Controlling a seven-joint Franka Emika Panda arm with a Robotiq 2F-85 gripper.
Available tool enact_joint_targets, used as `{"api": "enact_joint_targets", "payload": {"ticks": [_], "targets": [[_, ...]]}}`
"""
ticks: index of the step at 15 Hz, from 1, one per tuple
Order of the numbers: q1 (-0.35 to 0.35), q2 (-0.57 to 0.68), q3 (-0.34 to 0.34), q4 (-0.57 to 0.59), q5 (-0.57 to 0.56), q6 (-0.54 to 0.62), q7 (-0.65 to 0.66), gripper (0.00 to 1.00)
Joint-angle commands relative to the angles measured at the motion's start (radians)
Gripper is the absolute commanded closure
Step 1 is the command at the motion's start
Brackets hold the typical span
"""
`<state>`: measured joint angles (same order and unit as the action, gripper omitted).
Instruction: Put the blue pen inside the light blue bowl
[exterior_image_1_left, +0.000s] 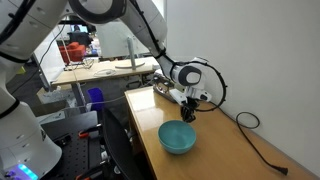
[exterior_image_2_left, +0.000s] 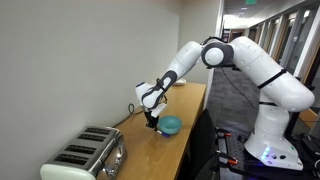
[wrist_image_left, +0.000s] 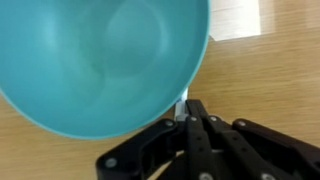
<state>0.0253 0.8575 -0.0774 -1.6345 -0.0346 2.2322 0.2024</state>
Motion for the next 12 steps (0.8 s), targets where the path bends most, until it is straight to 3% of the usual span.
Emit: {"api": "enact_joint_targets", "payload": {"ticks": [1,2,4,12], "targets": [[0.010,-0.010,-0.011,-0.010,-0.006,0.006,0.017,1.00],[0.012,-0.012,-0.012,-0.011,-0.008,0.006,0.018,0.74],[0.017,-0.019,-0.016,-0.018,-0.015,0.014,0.020,0.67],[0.008,0.012,-0.013,0.017,-0.012,-0.005,0.006,0.07]]}}
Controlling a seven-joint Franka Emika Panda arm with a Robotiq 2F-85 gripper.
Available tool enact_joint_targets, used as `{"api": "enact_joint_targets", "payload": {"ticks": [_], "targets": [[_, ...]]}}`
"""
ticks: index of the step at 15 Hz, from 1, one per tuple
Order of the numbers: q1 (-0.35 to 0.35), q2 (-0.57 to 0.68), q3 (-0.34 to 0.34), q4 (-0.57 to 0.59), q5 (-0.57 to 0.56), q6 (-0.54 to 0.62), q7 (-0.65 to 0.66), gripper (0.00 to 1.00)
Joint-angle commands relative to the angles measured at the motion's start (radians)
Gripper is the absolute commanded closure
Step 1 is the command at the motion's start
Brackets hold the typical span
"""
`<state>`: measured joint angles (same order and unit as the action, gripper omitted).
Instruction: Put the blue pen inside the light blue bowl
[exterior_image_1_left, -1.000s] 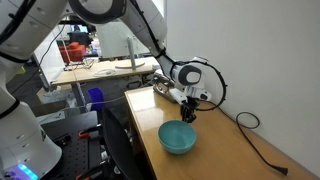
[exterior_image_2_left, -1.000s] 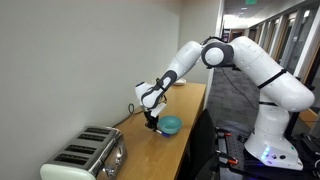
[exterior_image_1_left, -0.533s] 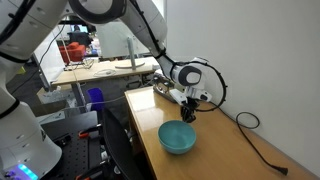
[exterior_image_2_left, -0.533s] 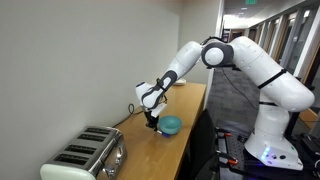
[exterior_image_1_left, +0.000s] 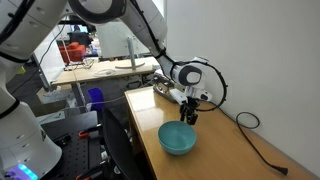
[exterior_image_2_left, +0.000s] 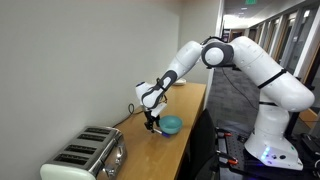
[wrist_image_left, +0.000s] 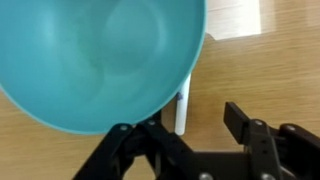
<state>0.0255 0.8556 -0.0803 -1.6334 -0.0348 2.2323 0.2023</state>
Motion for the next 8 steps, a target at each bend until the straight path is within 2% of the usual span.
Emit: {"api": "enact_joint_targets", "payload": {"ticks": [1,4,5,7,8], "targets": [[0.004,0.024,-0.007,0.025,-0.010,-0.009,0.000,0.01],[-0.001,0.057,-0.005,0.058,-0.007,-0.023,-0.006,0.00],[0.000,0.066,-0.005,0.066,-0.007,-0.022,-0.005,0.25],[-0.002,0.077,-0.004,0.086,-0.006,-0.024,-0.010,0.28],[-0.002,0.076,0.000,0.091,-0.005,-0.032,-0.013,0.36]]}}
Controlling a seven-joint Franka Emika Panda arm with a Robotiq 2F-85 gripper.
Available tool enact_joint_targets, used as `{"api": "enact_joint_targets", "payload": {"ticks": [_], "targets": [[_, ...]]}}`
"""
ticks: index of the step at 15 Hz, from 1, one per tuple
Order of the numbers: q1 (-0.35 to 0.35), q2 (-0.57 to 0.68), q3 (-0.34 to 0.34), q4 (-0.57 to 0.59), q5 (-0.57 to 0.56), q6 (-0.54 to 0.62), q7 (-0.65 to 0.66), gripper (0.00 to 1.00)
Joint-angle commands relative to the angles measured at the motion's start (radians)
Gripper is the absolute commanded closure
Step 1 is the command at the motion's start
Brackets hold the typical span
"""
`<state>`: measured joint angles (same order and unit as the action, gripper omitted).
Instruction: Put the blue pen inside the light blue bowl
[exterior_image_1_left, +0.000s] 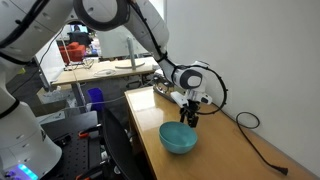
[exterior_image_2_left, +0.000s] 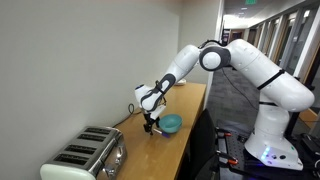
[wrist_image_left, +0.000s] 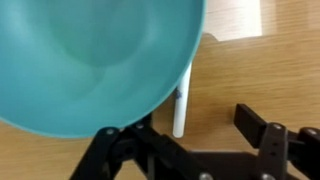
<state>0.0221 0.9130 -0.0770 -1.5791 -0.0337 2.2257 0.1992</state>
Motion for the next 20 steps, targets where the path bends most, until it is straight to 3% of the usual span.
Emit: {"api": "enact_joint_targets", "payload": {"ticks": [1,8,9,16,20], "targets": [[0.003,0.017,-0.001,0.039,-0.006,-0.026,-0.011,0.44],[-0.001,0.009,0.001,0.041,-0.002,-0.025,-0.008,0.97],[-0.004,0.008,-0.001,0.040,-0.003,-0.023,-0.009,1.00],[-0.002,-0.024,0.006,0.022,-0.013,-0.018,-0.046,0.97],[0.008,-0.079,0.012,0.020,-0.011,-0.078,-0.047,0.97]]}}
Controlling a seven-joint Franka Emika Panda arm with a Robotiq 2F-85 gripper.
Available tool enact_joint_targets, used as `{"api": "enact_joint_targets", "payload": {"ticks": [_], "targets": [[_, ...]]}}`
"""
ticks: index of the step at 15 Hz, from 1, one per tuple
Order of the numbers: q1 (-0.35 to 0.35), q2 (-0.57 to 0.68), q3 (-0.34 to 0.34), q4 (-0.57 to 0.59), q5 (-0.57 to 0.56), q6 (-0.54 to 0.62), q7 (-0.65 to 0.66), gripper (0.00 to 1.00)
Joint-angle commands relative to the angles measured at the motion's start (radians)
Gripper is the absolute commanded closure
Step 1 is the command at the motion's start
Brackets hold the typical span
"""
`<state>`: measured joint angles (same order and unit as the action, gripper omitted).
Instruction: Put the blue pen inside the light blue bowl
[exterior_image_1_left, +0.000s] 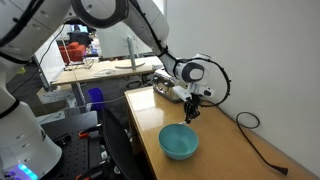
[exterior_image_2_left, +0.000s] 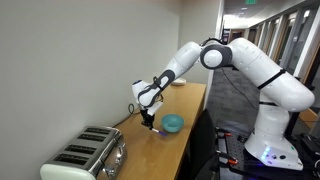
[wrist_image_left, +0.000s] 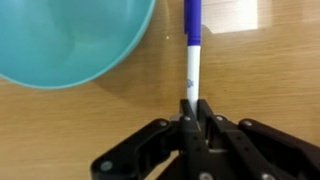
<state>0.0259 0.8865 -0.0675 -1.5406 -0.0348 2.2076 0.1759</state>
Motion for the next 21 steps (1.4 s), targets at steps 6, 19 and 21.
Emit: {"api": "enact_joint_targets", "payload": {"ticks": [6,19,21], "targets": [[-0.018,-0.177,0.011,-0.081,-0.008,-0.101,-0.089,0.97],[-0.088,-0.233,-0.020,-0.273,-0.147,0.268,-0.248,0.97],[-0.095,-0.252,-0.018,-0.305,-0.141,0.280,-0.259,0.97]]}}
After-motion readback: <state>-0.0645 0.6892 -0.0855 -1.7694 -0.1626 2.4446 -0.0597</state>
